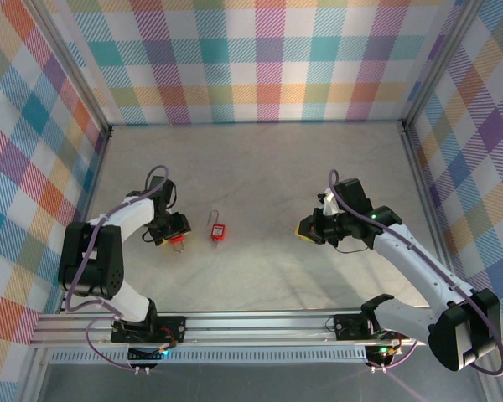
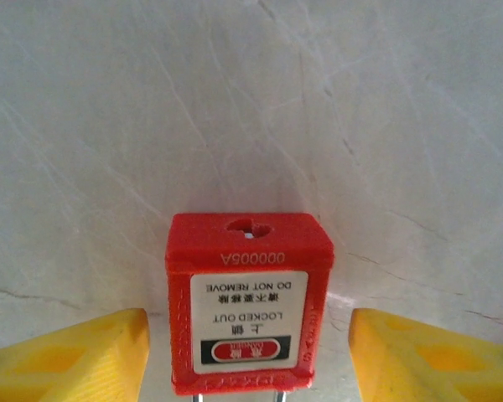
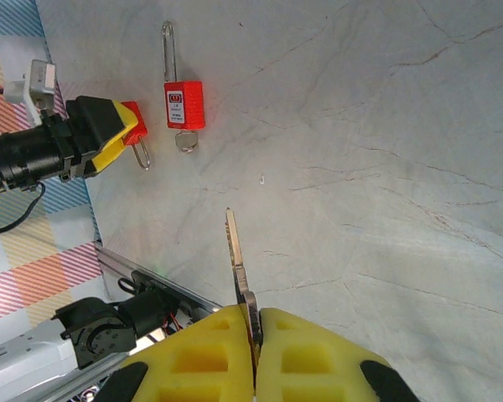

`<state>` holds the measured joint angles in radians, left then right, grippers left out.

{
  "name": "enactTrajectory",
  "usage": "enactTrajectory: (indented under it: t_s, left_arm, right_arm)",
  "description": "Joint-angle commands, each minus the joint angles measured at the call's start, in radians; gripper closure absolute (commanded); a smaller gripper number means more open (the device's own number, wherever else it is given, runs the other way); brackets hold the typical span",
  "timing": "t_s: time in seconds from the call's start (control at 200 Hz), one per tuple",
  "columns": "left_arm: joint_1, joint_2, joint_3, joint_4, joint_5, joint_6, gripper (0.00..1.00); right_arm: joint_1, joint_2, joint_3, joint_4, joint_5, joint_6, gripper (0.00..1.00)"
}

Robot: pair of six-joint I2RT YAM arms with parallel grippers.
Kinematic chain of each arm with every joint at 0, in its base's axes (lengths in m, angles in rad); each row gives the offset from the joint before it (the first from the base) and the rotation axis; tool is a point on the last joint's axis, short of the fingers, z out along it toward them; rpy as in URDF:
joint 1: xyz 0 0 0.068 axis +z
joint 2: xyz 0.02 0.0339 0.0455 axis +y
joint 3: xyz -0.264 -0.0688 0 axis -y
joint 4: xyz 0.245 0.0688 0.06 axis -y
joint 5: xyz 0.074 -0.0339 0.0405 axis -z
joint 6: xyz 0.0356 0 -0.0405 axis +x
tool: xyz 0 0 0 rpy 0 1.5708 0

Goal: Unlock with the key

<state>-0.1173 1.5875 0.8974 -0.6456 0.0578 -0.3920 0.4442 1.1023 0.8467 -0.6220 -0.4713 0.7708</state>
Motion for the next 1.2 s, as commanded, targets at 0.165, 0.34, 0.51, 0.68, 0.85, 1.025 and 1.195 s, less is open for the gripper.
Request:
enactTrajectory:
  t_s: [0.165, 0.34, 0.51, 0.68, 0.85, 1.025, 1.195]
  left_arm:
    - [-0.027, 0.081, 0.044, 0.011, -0.029, 0.041, 0.44]
    - [-0.042, 0.089, 0.045, 0.018, -0.018, 0.053, 0.59]
    - [-0.092, 0.056, 0.062, 0.042, 0.049, 0.124, 0.68]
    - [-0.217, -0.042, 0.115, 0.082, 0.1, 0.268, 0.73]
    - [-0.399, -0.154, 0.177, 0.194, 0.087, 0.551, 0.8]
    - [-0.46, -0.283, 0.123, 0.323, 0.262, 0.978, 0.8]
    - [-0.55, -0.269, 0.225, 0.106, 0.289, 1.241, 0.84]
  right_arm:
    - [0.002, -0.029, -0.017, 0.001, 0.007, 0.015, 1.0]
    - [0.002, -0.039, -0.02, -0.009, 0.018, 0.016, 1.0]
    - [0.001, -0.01, 0.022, -0.028, 0.02, -0.032, 1.0]
    - [-0.016, 0.054, 0.183, -0.152, -0.063, -0.227, 1.0]
    - [-0.038, 0.099, 0.307, -0.288, -0.154, -0.355, 1.0]
    - [-0.068, 0.072, 0.305, -0.325, -0.215, -0.375, 1.0]
    - [-0.067, 0.062, 0.292, -0.329, -0.258, -0.383, 1.0]
